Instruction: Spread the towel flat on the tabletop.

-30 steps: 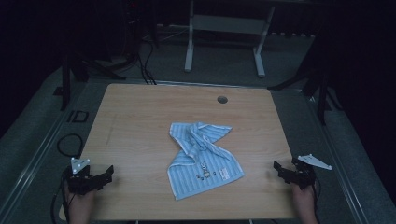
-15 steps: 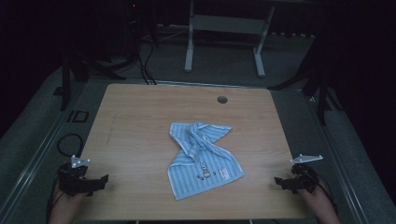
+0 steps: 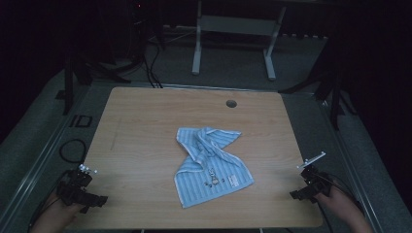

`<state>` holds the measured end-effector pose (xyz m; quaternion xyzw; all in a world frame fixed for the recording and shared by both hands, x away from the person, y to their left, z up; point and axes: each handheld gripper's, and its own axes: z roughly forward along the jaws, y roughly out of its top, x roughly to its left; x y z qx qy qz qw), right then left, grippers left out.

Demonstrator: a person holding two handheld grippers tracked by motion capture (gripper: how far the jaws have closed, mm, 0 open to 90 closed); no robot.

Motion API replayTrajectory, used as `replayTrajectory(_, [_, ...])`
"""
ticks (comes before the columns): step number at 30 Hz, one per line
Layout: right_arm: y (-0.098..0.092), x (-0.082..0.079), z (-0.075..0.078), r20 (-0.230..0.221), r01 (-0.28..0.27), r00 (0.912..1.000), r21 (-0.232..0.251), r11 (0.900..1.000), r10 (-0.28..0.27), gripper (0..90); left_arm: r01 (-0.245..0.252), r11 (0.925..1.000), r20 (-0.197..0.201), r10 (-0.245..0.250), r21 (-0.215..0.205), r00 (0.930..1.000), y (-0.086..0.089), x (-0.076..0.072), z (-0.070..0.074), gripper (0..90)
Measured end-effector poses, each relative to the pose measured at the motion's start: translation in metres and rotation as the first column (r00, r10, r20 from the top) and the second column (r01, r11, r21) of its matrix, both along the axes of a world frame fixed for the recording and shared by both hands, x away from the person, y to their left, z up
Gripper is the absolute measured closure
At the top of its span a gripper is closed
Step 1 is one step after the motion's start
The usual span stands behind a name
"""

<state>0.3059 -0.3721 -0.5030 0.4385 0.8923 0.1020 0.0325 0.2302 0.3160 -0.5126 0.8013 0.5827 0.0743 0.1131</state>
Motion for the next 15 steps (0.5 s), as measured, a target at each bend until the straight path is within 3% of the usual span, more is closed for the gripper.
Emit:
replayTrajectory(4, [0.004,0.001,0.0,-0.038,-0.048,0.9982,-0.021,0.999,0.047,14.4,0.015,0.9997,-0.044,-0.014,0.021,0.9989,-0.002,0.0,0.001,1.8])
replayTrajectory(7, [0.008,0.003,-0.002,-0.113,-0.073,0.9911,-0.019,0.997,0.071,14.3,0.05,0.9975,-0.093,-0.046,0.049,0.9947,-0.007,0.0,0.0,1.9])
replayTrajectory(8, [0.009,0.004,-0.003,-0.136,-0.085,0.9875,-0.035,0.996,0.079,14.2,0.077,0.9952,-0.121,-0.069,0.061,0.9902,-0.012,0.001,-0.002,1.9])
replayTrajectory(11, [0.014,0.005,-0.006,-0.162,-0.112,0.9816,-0.064,0.992,0.101,13.1,0.087,0.9937,-0.112,-0.079,0.071,0.9905,-0.016,0.004,-0.003,1.9])
replayTrajectory(15, [0.017,0.007,-0.007,-0.15,-0.12,0.9827,-0.061,0.991,0.109,13.1,0.093,0.9944,-0.106,-0.088,0.05,0.9904,-0.02,0.008,-0.003,1.9])
